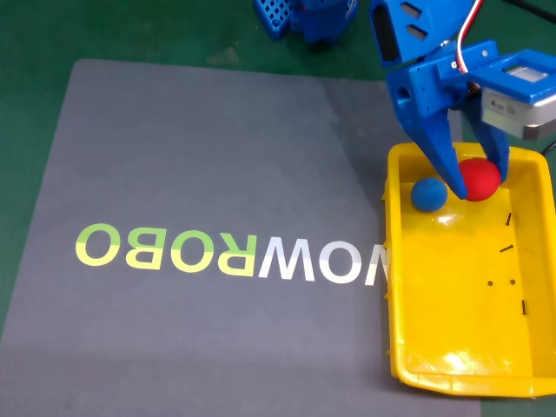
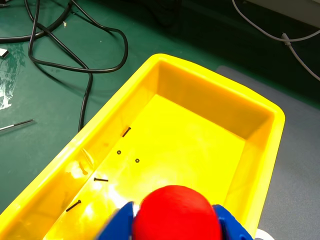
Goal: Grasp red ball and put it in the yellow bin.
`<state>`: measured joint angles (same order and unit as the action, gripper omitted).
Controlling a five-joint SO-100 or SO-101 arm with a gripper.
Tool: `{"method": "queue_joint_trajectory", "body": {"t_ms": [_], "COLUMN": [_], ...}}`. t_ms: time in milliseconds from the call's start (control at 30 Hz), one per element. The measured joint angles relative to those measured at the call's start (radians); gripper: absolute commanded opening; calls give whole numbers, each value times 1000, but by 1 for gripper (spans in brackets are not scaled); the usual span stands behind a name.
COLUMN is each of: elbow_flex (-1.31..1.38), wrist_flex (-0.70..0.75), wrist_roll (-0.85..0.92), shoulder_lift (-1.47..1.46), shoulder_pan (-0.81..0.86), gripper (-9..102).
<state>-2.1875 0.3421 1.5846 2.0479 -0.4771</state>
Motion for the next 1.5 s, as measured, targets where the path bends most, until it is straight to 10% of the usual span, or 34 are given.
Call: {"method": "queue_joint_trajectory", "body": {"t_ms": [1133,1500], "elbow_flex": [0,-38], "wrist_flex": [0,23], "wrist_roll": [-3,14], "shoulder_lift": [26,144], "shoulder_pan": [15,86], "gripper": [29,0]}}
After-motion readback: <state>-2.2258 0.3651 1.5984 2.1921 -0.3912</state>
